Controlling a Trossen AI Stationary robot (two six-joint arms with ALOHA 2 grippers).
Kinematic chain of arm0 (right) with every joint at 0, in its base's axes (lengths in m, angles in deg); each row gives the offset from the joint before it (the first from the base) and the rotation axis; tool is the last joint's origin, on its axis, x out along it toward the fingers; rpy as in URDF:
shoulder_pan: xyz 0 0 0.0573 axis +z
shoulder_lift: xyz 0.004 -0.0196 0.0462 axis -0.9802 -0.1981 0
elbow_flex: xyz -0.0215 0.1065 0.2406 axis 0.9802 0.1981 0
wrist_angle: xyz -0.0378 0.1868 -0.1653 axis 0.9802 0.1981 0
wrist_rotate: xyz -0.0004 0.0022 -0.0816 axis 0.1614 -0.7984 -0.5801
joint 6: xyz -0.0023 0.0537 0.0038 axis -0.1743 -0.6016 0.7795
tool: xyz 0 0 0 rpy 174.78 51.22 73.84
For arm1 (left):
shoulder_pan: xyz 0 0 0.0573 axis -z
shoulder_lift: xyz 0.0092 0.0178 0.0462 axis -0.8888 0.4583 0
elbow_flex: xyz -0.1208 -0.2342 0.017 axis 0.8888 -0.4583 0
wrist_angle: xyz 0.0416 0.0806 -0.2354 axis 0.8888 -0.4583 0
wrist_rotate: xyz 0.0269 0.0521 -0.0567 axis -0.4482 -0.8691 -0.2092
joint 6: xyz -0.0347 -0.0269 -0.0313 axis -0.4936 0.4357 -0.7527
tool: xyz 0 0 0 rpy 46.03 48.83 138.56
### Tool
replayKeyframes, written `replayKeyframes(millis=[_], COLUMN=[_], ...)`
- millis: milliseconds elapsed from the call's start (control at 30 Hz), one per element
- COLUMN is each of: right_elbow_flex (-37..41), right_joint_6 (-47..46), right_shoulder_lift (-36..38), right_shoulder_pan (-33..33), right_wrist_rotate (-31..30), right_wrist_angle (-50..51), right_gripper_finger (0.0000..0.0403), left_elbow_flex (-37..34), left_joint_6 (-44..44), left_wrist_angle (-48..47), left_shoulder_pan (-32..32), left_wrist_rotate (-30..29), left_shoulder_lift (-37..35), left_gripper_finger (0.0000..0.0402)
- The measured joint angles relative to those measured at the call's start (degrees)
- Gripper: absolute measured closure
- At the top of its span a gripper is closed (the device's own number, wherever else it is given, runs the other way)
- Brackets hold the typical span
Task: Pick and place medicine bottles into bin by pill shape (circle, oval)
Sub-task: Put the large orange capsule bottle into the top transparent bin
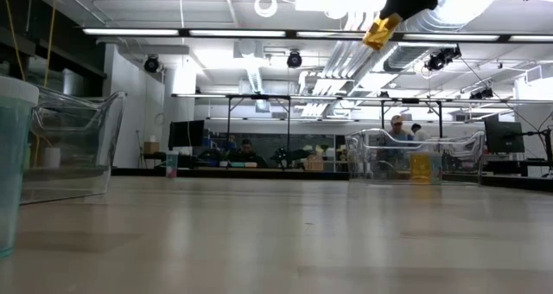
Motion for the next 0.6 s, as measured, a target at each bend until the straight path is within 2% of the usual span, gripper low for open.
replayKeyframes(millis=[133, 233, 333, 433, 600], right_elbow_flex=[-3.69, -6.83, -8.03, -8.03, -8.03], right_joint_6=[-3.92, -3.43, -3.23, -3.3, -5.24], right_shoulder_lift=[-4.24, -10.35, -16.92, -23.75, -33.65], right_shoulder_pan=[-9.03, -17.1, -23.48, -27.84, -31.24], right_wrist_rotate=[1.88, 4.85, 9.11, 12.12, 13.25], right_wrist_angle=[5.2, 10.8, 12.29, 12.15, 11.13], right_gripper_finger=[0.0215, 0.0215, 0.0215, 0.0215, 0.0215], left_elbow_flex=[0.0, 0.0, 0.0, 0.0, 0.0], left_joint_6=[-1.4, -2.74, -3.9, -4.47, -4.49], left_wrist_angle=[0.07, 0.09, -0.01, -0.06, -0.08], left_shoulder_pan=[0.0, 0.0, 0.0, 0.0, 0.0], left_wrist_rotate=[-0.35, -0.32, -0.1, 0.01, 0.04], left_shoulder_lift=[0.62, 1.21, 1.67, 1.65, 1.66], left_gripper_finger=[0.0165, 0.0165, 0.0165, 0.0165, 0.0165])
